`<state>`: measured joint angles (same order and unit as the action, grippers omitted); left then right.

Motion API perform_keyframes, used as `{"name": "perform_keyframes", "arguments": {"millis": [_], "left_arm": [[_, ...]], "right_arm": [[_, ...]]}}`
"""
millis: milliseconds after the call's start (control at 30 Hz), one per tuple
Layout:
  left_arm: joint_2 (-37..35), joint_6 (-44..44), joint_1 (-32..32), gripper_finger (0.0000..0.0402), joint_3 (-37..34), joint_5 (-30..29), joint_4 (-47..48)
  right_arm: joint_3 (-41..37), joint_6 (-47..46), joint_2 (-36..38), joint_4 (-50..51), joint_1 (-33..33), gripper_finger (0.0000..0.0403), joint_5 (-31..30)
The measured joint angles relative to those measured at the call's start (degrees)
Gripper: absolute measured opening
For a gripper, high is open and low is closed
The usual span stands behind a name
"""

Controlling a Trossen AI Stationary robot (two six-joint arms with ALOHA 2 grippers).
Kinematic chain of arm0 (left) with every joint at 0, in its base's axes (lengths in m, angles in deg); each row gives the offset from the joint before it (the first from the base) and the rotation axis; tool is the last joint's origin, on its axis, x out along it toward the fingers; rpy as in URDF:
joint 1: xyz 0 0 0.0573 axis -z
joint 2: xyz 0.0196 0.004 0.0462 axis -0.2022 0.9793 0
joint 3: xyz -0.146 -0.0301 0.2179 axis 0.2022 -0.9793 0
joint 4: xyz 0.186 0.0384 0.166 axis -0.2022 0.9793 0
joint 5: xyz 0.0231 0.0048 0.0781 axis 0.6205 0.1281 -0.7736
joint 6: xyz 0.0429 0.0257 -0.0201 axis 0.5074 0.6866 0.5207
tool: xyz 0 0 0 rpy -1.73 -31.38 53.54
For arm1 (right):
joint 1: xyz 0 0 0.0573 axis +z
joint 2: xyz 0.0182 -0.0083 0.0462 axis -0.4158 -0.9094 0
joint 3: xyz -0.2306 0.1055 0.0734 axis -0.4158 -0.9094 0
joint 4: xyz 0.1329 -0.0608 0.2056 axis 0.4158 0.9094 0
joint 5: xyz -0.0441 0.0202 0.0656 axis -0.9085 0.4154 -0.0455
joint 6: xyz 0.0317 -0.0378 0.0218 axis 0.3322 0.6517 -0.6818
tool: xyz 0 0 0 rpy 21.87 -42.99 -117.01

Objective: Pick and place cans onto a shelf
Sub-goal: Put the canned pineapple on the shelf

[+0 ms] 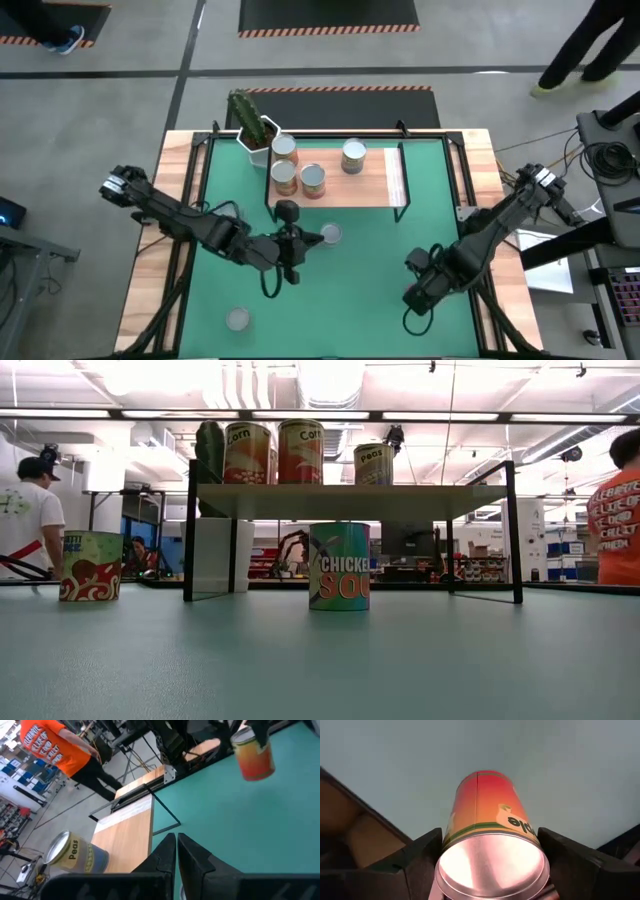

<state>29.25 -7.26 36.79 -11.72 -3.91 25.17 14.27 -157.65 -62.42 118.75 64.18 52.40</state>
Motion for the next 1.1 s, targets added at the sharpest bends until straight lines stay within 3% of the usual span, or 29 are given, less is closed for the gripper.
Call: {"name": "perform_keyframes", "arguments": {"millis": [400,767,1100], "left_arm": [[-14.3,1.7,0.0,0.0,-13.4,-0.3,-13.7],[-20.9,0.4,0.1,0.0,-18.5,-0.2,-15.3],[-21.1,0.0,0.1,0.0,-18.6,-0.2,-15.4]], "right_arm": [[21.3,23.0,-2.7,9.3,-16.5,0.0299,-11.5],[39.0,50.5,-12.1,19.3,-39.4,0.0301,-10.1],[49.9,65.8,-22.2,23.0,-47.5,0.0301,-3.9]]}}
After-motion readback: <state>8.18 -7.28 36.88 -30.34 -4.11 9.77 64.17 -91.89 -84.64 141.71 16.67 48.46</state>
